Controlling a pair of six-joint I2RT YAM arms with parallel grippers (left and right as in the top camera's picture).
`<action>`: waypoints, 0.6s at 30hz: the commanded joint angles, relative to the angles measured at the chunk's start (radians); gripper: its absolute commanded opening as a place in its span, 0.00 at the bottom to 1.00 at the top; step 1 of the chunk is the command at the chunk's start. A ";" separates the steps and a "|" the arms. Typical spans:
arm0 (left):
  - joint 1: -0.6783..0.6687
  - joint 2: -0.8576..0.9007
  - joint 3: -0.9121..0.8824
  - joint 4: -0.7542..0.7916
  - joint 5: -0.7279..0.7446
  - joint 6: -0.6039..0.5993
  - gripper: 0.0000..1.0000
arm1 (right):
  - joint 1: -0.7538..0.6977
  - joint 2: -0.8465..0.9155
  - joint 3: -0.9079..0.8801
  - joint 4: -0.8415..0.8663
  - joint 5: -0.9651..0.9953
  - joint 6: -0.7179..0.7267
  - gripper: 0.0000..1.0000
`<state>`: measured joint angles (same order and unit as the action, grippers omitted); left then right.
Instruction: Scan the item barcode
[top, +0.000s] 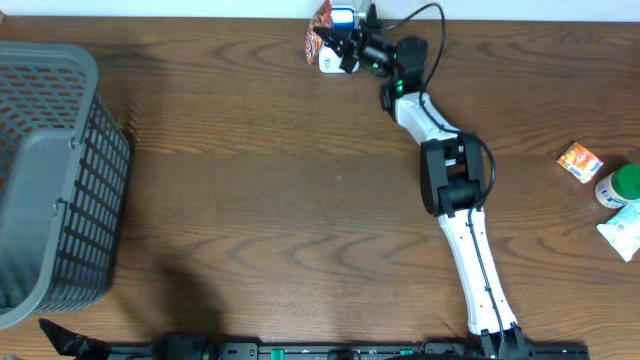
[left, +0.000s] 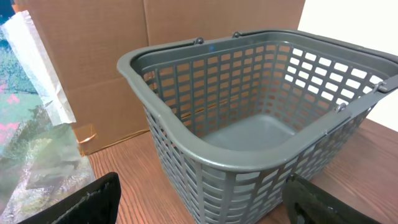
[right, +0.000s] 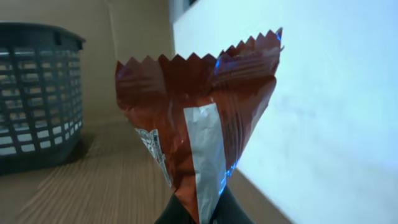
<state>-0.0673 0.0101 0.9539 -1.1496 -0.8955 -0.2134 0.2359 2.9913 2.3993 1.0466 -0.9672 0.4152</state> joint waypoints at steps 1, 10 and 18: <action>-0.001 -0.008 -0.003 -0.002 -0.002 -0.010 0.83 | -0.018 0.006 0.009 0.017 0.048 0.039 0.01; -0.001 -0.008 -0.003 -0.002 -0.002 -0.010 0.83 | -0.085 0.005 0.009 0.132 0.027 0.040 0.01; -0.001 -0.008 -0.003 -0.002 -0.002 -0.010 0.83 | -0.110 0.006 0.009 0.076 0.035 0.000 0.01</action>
<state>-0.0673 0.0101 0.9543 -1.1496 -0.8951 -0.2138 0.1230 3.0039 2.3985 1.1339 -0.9478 0.4397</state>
